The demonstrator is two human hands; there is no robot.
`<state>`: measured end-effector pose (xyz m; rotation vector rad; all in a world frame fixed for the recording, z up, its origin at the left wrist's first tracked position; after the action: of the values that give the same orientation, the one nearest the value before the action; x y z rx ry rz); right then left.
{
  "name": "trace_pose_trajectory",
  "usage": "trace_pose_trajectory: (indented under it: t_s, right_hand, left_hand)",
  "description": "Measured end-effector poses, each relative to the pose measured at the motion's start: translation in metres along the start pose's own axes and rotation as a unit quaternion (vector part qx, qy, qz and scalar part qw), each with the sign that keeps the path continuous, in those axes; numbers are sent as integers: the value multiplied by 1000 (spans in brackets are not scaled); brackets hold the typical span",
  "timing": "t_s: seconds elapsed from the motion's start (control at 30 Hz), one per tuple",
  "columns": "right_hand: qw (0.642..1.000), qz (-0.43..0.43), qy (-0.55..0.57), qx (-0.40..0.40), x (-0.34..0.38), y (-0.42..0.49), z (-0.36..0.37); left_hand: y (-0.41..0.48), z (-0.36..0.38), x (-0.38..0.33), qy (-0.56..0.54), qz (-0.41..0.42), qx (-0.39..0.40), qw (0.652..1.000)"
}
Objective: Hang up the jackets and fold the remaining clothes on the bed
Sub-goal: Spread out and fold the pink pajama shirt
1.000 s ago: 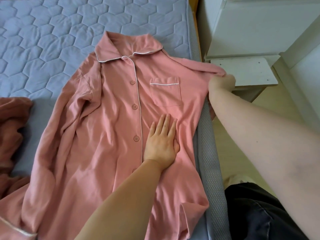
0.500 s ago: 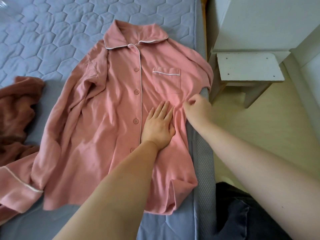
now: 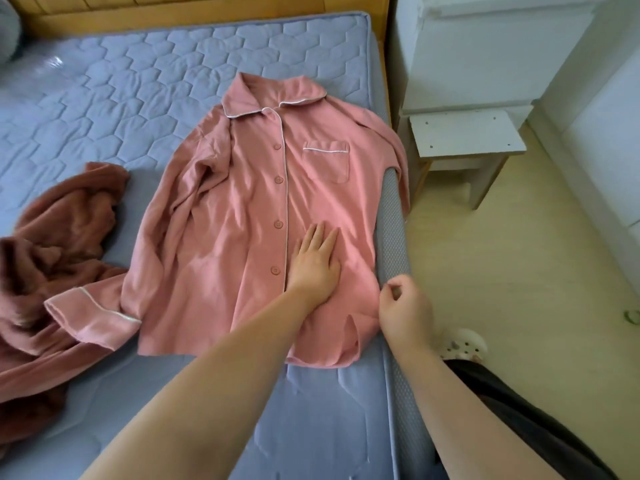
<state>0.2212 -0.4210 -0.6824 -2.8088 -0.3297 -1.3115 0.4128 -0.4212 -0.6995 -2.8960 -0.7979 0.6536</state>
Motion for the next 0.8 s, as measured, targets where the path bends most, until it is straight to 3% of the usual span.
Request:
trace_pose_trajectory:
  t_s: [0.13, 0.27, 0.37, 0.43, 0.53, 0.67, 0.73, 0.8]
  right_hand:
    - [997, -40, 64, 30, 10, -36, -5]
    - [969, -231, -6, 84, 52, -49, 1]
    - [941, -280, -146, 122, 56, -67, 8]
    - [944, -242, -191, 114, 47, -66, -4]
    - [951, -239, -192, 48, 49, -63, -29]
    - [913, -376, -157, -2, 99, -82, -38]
    - [879, -438, -188, 27, 113, -96, -26]
    - [860, -424, -266, 103, 103, -102, -4]
  left_hand:
    - [-70, 3, 5, -36, 95, 86, 991]
    - [-126, 14, 16, 66, 161, 113, 978]
    - [-153, 14, 23, 133, 175, 89, 971]
    - [-162, 5, 22, 151, 176, 44, 972]
    - [-165, -7, 10, 160, 178, -38, 970]
    - [-167, -34, -7, 136, 202, -101, 965]
    - [-169, -45, -5, 111, 214, -106, 965]
    - [-172, -39, 3, 136, 218, -92, 962]
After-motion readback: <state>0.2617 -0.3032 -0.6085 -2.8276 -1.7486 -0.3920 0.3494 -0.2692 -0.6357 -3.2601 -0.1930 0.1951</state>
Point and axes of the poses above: each hand's wrist, its own y-axis towards the middle knuckle, its own z-axis out of the palm, x = y × z, the point moved 10 cm from there along y, towards the middle knuckle, and after that the axes turned 14 degrees about -z, right-handed, at the moved point
